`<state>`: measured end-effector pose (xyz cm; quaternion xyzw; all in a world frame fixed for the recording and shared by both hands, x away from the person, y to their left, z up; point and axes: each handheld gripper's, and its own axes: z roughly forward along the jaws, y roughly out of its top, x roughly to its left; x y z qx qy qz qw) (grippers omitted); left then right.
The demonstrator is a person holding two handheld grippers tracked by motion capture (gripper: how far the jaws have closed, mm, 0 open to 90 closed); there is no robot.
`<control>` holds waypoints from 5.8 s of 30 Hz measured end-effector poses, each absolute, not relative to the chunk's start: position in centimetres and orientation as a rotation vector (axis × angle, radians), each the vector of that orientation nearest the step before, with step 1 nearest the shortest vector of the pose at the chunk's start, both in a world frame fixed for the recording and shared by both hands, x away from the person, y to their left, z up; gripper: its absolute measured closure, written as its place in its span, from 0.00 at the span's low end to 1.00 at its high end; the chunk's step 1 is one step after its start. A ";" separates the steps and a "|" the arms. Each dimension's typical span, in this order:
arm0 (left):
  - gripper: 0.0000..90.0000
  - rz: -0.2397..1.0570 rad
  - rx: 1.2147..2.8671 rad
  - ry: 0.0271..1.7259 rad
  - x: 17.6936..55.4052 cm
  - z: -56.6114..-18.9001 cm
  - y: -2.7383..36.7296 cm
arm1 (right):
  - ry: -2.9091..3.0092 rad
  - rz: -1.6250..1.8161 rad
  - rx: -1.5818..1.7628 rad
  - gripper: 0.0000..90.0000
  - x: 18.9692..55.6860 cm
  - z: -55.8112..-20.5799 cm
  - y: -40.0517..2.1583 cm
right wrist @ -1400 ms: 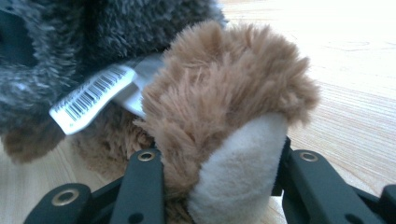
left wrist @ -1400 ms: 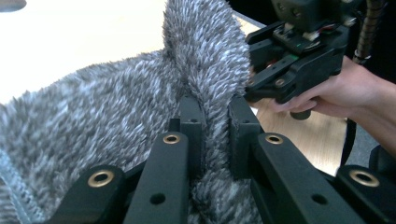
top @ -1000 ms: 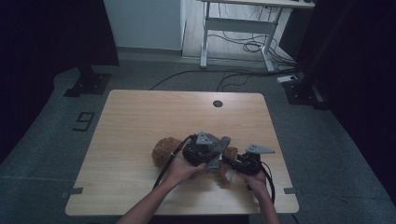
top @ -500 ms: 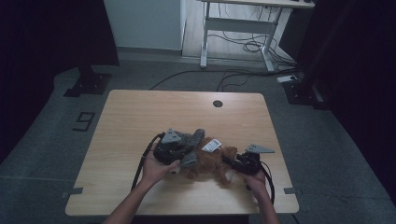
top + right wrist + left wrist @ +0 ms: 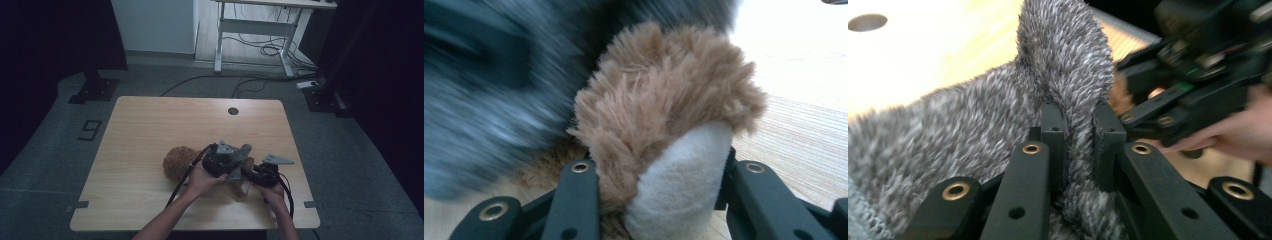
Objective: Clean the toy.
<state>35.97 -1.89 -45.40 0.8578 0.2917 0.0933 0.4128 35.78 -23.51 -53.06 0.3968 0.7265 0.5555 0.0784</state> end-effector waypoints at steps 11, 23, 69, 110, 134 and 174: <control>0.88 0.320 2.151 0.779 35.8 -44.8 2.0 | 2.171 1.670 1.182 0.69 35.7 -53.0 -23.7; 0.88 0.397 2.040 0.894 35.0 -43.9 9.7 | 2.163 1.684 1.195 0.69 35.8 -53.2 -23.7; 0.88 0.363 1.919 1.020 37.5 -40.6 15.3 | 2.155 1.679 1.214 0.69 35.9 -53.4 -23.8; 0.88 0.232 1.906 0.940 32.6 -47.0 14.1 | 2.191 1.709 1.100 0.38 36.0 -46.3 -24.1; 0.89 0.227 1.884 0.948 31.5 -47.4 15.0 | 2.494 1.727 1.048 0.61 36.5 -52.8 -18.0; 0.88 0.458 1.995 0.971 37.0 -44.7 10.4 | 2.254 1.572 1.057 0.63 37.1 -53.9 -20.7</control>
